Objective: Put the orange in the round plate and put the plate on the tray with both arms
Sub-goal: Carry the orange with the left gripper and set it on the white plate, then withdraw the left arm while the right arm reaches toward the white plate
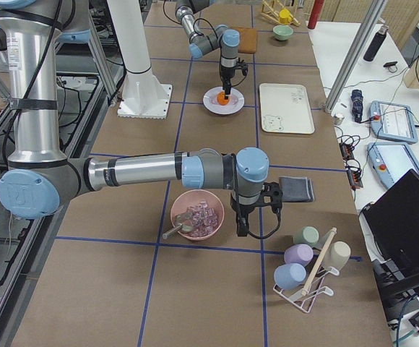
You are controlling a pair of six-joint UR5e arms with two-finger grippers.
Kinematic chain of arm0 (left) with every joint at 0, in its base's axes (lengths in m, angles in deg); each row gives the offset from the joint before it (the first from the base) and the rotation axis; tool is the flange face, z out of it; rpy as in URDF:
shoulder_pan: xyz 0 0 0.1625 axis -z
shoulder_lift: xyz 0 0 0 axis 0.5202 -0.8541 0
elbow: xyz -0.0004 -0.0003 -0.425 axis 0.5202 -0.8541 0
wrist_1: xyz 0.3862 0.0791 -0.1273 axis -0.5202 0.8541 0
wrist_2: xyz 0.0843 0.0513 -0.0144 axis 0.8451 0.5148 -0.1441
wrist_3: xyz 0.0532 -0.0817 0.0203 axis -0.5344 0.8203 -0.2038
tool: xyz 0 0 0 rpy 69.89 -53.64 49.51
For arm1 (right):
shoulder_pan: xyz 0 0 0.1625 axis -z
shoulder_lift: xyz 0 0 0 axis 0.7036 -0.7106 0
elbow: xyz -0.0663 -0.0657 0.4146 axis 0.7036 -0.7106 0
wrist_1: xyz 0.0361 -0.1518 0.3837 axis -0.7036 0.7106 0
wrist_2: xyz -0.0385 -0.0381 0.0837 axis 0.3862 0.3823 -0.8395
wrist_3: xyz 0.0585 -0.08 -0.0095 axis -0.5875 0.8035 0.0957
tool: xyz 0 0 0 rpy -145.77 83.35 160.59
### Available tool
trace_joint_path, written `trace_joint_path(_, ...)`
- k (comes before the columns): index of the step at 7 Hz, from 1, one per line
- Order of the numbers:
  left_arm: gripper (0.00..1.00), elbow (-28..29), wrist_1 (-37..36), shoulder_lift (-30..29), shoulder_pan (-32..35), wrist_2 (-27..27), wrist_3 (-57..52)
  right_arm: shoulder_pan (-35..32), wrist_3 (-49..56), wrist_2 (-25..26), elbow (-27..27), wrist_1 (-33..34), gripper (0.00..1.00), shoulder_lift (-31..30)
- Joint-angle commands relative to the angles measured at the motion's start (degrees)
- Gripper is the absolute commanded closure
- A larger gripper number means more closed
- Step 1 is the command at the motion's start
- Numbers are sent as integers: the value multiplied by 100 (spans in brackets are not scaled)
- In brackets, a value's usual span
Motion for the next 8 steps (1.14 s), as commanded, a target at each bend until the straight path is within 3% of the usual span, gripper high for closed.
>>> trace_joint_path(1, 1, -987, -208, 721, 587, 196, -34, 892, -1660, -481, 543, -133, 0, 650)
trace_joint_path(2, 1, -998, -209, 855, 1008, 188, -34, 1455, -3090, -492, 537, -735, 0, 1027)
trace_joint_path(3, 1, -1007, -165, 1187, 1517, 196, -52, 2052, -4653, -448, 381, -1898, 0, 1249)
trace_joint_path(5, 1, -1007, -60, 1722, 2493, 135, -1660, 2897, -6934, 32, -181, -4045, 0, 1583)
trace_joint_path(8, 1, -894, 125, 2244, 3155, 118, -3827, 4006, -8584, 1298, -797, -5684, 0, 1936)
